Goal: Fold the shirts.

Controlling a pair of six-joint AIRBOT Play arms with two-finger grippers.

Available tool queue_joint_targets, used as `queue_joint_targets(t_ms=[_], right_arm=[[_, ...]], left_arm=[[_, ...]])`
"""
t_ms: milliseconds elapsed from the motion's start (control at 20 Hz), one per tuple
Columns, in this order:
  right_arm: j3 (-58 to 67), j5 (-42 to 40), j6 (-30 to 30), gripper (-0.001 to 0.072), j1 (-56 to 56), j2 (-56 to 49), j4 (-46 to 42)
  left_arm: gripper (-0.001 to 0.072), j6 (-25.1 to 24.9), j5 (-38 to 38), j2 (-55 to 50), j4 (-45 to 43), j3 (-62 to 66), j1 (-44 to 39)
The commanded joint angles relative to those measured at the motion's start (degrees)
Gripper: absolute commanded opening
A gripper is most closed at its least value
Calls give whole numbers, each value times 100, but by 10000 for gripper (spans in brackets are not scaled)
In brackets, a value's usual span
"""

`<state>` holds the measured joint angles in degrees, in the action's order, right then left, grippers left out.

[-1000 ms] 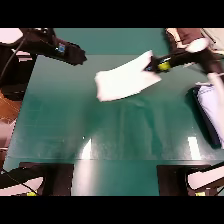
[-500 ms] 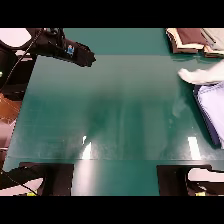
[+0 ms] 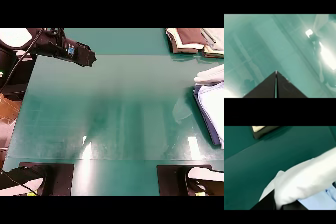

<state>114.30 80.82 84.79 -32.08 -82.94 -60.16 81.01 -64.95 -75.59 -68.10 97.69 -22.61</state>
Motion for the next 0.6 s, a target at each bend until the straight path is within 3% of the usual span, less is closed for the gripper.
queue_joint_targets(t_ms=[0, 250, 450, 550], right_arm=[[111, 376, 90, 15, -227, 315, 0], [-1399, 682, 90, 16, -1014, 1298, -197], [-2859, 820, 96, 16, -1510, 2063, -1703], [-3552, 798, 118, 18, -1755, 2350, -2055]], left_arm=[[33, -2, 0, 2, -4, -2, -2], [33, -7, -4, 2, -7, -2, -2], [33, -9, -2, 2, -4, -2, -2], [33, -13, -20, 2, -7, -2, -2]])
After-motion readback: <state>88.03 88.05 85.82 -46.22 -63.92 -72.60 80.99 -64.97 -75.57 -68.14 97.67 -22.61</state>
